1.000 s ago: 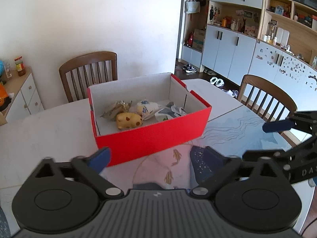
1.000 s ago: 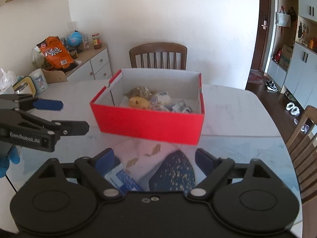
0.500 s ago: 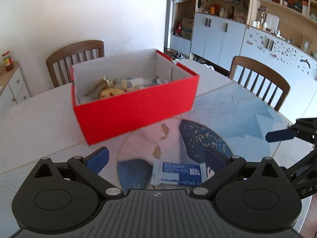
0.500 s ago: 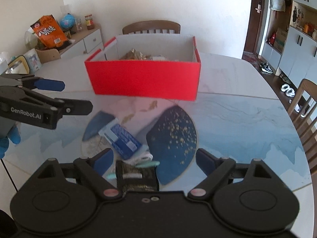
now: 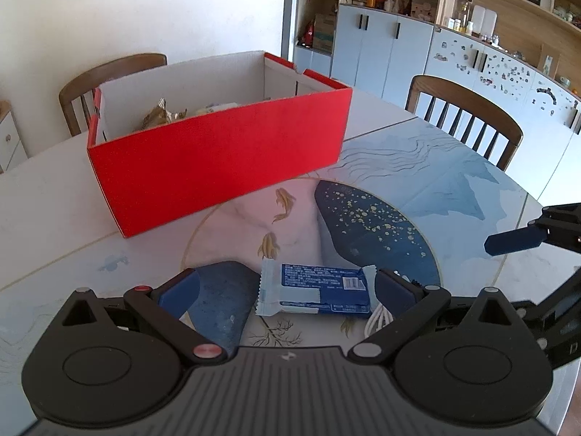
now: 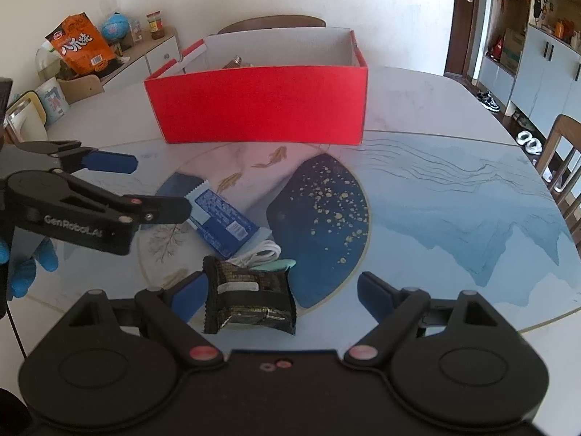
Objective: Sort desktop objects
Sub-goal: 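Move left tool to blue-white bar package while right tool approaches dark snack bag, then close left tool on blue-white bar package while right tool grasps dark snack bag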
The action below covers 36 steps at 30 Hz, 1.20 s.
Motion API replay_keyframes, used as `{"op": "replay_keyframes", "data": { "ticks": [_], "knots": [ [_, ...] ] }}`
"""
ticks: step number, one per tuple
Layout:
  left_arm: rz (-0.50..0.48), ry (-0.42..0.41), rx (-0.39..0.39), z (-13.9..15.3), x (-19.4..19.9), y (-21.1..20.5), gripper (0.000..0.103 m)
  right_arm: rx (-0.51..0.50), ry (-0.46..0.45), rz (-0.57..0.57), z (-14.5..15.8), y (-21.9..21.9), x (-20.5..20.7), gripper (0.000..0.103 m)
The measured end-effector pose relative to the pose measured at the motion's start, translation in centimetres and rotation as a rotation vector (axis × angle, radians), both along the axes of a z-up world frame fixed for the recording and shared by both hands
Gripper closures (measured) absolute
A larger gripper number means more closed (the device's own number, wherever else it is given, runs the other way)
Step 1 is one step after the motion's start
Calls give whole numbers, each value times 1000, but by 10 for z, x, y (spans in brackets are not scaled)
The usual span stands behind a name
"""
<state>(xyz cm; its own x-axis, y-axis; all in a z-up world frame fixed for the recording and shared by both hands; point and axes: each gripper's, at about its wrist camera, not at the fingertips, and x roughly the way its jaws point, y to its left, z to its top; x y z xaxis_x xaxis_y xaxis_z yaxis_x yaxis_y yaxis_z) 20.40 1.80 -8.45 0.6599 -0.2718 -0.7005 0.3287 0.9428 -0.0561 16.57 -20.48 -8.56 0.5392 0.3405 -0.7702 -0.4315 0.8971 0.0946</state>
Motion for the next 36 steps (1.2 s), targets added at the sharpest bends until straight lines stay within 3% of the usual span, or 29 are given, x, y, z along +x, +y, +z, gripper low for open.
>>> {"op": "replay_keyframes", "data": {
  "ticks": [15, 36],
  "knots": [
    [-26, 46, -15, -17, 18, -6, 0, 53, 94, -9, -24, 2, 13, 14],
    [-86, 60, 94, -44, 34, -38, 0, 42, 131, -28, -33, -12, 28, 17]
  ]
}}
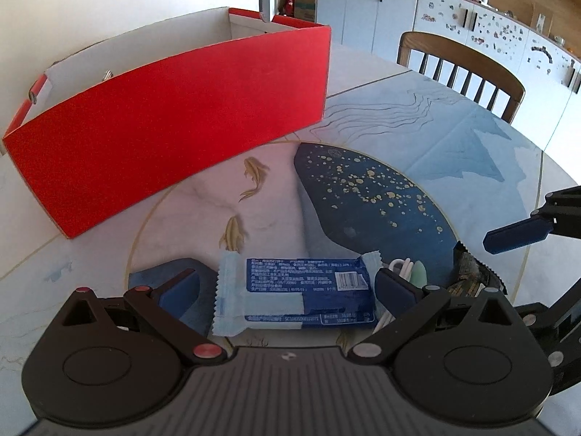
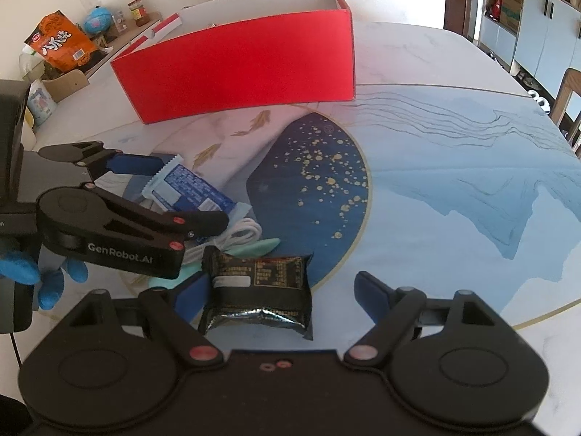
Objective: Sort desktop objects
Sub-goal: 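Close left tool on blue-white bar package while right tool grasps dark snack bag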
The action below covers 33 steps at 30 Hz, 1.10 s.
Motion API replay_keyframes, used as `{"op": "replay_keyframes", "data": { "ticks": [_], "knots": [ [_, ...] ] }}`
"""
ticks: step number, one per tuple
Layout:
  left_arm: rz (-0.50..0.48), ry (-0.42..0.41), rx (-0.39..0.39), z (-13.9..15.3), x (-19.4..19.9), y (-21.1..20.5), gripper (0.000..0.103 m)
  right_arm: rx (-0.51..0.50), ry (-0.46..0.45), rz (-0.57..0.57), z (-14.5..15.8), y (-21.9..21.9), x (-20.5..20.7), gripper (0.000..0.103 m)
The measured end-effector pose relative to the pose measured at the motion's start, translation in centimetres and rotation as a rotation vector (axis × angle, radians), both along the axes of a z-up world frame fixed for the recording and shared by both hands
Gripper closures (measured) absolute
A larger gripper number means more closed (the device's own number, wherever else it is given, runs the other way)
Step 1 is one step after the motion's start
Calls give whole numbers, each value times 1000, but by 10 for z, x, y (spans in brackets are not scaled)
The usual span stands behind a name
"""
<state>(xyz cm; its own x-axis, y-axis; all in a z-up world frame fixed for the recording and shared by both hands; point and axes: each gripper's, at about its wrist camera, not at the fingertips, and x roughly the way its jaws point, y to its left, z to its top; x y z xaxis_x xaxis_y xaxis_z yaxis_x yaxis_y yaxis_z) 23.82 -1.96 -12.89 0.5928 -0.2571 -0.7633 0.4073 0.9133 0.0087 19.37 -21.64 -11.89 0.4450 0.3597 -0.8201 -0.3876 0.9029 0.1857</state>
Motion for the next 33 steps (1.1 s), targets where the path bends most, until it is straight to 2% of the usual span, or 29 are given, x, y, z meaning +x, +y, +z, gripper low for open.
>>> {"op": "replay_keyframes", "data": {
  "ticks": [3, 6, 12, 14, 18, 20, 24, 26, 27, 28, 29, 33],
  "knots": [
    [-3, -4, 16, -2, 2, -3, 0, -1, 0, 8, 0, 0, 1, 17],
    [11, 16, 2, -5, 5, -2, 0, -1, 3, 9, -2, -1, 3, 17],
    [12, 0, -1, -7, 3, -1, 0, -25, -5, 30, -4, 2, 4, 19],
    [16, -5, -1, -7, 2, 0, 0, -29, -8, 30, -4, 1, 4, 21],
    [16, -10, 1, -7, 1, 0, 2, -51, -14, 19, -2, -1, 3, 34],
    [3, -17, -3, -5, -2, -1, 8, -63, -22, 20, -2, -1, 1, 38],
    [-20, -28, -9, -1, -6, -4, 33, -83, -31, 28, -1, -1, -3, 45],
    [-18, -25, -11, 0, -7, -5, 38, -88, -32, 26, -1, -1, -4, 46],
    [-15, -25, -12, 1, -7, -5, 46, -88, -30, 25, -1, -1, -4, 47],
    [-8, -27, -14, 2, -6, -4, 61, -88, -29, 22, 0, -2, -4, 47],
    [2, -26, -16, 3, -5, -4, 66, -88, -28, 20, 0, -2, -5, 47],
    [41, -4, -37, 5, -1, 1, 74, -99, -31, 10, 1, -3, -5, 48]
  ]
}}
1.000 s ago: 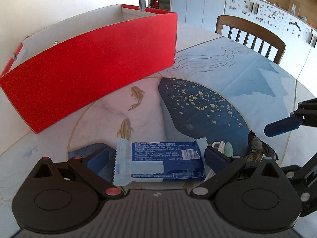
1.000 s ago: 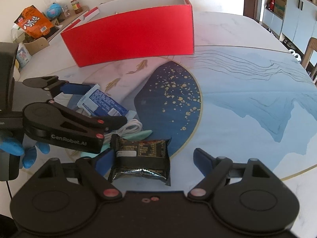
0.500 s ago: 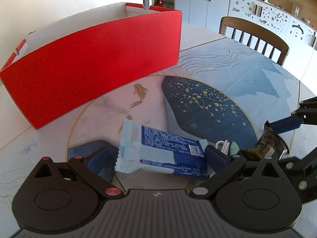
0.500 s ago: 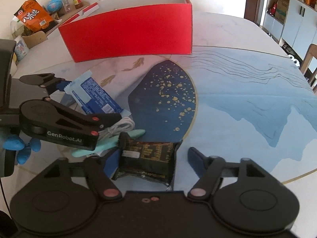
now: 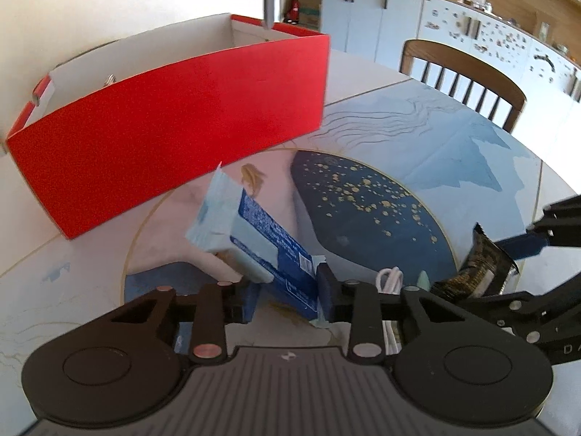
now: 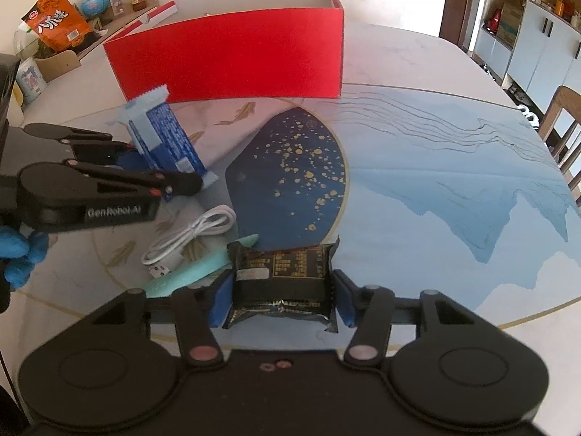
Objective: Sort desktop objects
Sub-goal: 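Close left tool on blue-white bar package while right tool grasps dark snack bag, then lift and carry bar package with left tool while right tool carries dark bag to box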
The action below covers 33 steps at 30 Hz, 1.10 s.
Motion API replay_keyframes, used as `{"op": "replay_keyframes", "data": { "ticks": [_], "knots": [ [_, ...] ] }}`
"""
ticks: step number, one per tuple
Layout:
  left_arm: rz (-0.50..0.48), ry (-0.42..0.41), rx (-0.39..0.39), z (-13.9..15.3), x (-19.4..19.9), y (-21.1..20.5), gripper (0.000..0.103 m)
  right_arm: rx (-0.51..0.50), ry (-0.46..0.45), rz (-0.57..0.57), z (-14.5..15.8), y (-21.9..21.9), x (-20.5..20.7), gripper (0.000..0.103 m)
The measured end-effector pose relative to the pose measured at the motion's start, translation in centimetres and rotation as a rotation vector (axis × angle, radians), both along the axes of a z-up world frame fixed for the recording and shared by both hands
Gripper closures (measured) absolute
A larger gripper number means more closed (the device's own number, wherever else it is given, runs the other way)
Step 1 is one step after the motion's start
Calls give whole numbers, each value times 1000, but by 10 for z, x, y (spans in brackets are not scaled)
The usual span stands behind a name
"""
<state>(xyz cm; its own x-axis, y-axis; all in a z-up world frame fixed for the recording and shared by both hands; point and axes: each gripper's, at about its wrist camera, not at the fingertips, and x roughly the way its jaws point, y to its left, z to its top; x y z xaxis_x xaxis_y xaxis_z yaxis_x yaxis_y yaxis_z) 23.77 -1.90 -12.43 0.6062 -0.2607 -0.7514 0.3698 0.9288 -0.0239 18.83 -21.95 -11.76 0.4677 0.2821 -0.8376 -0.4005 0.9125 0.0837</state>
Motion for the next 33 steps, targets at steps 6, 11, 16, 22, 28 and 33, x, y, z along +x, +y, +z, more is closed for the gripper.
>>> {"op": "replay_keyframes", "data": {
  "ticks": [6, 11, 16, 22, 28, 33],
  "knots": [
    [37, -5, -39, 5, 0, 7, 88, -8, -2, -11, 1, -4, -2, 48],
    [49, -16, -51, 14, -2, 9, 90, -7, -15, -17, 6, -4, -4, 49],
    [52, -24, -68, 24, -7, 11, 90, -2, -30, -20, 13, -5, -6, 49],
    [57, -31, -71, 37, -13, 11, 90, 9, -47, -22, 24, -6, -8, 49],
    [69, -24, -70, 50, -20, 11, 90, 51, -50, -27, 39, -6, -9, 49],
    [70, -33, -74, 62, -26, 11, 90, 76, -74, -22, 53, -2, -9, 49]
  ]
}}
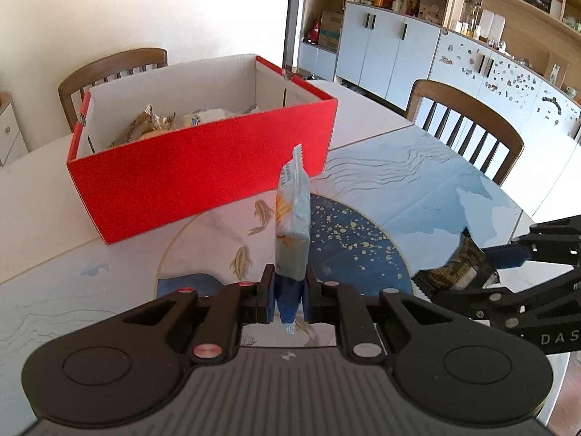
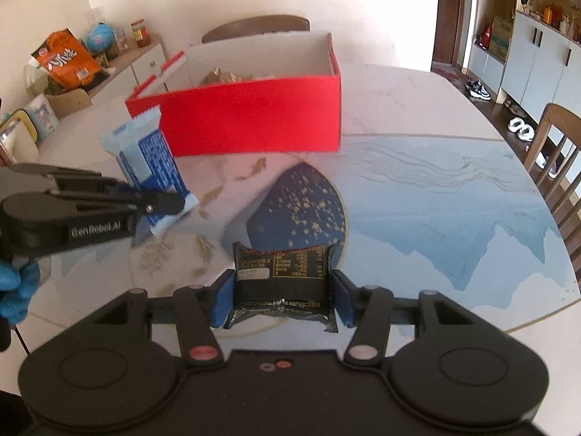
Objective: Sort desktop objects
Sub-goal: 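Lift and carry bar package with left tool while right tool carries dark bag to box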
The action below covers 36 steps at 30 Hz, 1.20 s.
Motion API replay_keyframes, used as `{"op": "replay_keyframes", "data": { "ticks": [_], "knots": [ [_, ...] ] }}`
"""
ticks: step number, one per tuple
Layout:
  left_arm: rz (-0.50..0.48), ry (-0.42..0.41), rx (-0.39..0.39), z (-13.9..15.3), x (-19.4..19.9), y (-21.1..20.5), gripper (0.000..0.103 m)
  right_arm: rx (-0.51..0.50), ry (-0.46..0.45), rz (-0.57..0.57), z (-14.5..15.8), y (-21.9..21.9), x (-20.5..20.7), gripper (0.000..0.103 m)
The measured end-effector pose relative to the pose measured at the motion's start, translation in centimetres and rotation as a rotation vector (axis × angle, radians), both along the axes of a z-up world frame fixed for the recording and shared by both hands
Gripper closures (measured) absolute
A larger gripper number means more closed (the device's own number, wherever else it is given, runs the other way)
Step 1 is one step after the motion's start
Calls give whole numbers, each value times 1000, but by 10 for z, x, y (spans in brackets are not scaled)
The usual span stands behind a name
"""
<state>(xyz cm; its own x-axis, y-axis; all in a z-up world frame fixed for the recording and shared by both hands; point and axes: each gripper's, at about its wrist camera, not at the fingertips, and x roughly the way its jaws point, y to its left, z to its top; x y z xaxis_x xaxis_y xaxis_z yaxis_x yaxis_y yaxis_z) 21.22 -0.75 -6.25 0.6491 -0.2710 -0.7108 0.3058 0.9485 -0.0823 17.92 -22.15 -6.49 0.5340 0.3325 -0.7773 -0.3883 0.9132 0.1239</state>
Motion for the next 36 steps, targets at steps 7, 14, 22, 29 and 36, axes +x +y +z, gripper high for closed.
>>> {"op": "replay_keyframes", "data": {
  "ticks": [7, 14, 22, 29, 36],
  "knots": [
    [12, -4, -13, 16, -4, 2, 90, 13, -35, 14, 18, 7, 5, 49],
    [38, 8, -26, 35, -5, 9, 90, 16, -74, 33, 41, 16, 10, 49],
    [77, 8, -13, 59, -2, 18, 90, 21, -117, 55, 66, 27, 21, 49],
    [101, -29, -14, 86, 6, 26, 90, 25, -176, 77, 89, 39, 39, 49],
    [131, -54, -24, 106, 20, 33, 90, 22, -228, 107, 108, 48, 55, 49]
  ]
}}
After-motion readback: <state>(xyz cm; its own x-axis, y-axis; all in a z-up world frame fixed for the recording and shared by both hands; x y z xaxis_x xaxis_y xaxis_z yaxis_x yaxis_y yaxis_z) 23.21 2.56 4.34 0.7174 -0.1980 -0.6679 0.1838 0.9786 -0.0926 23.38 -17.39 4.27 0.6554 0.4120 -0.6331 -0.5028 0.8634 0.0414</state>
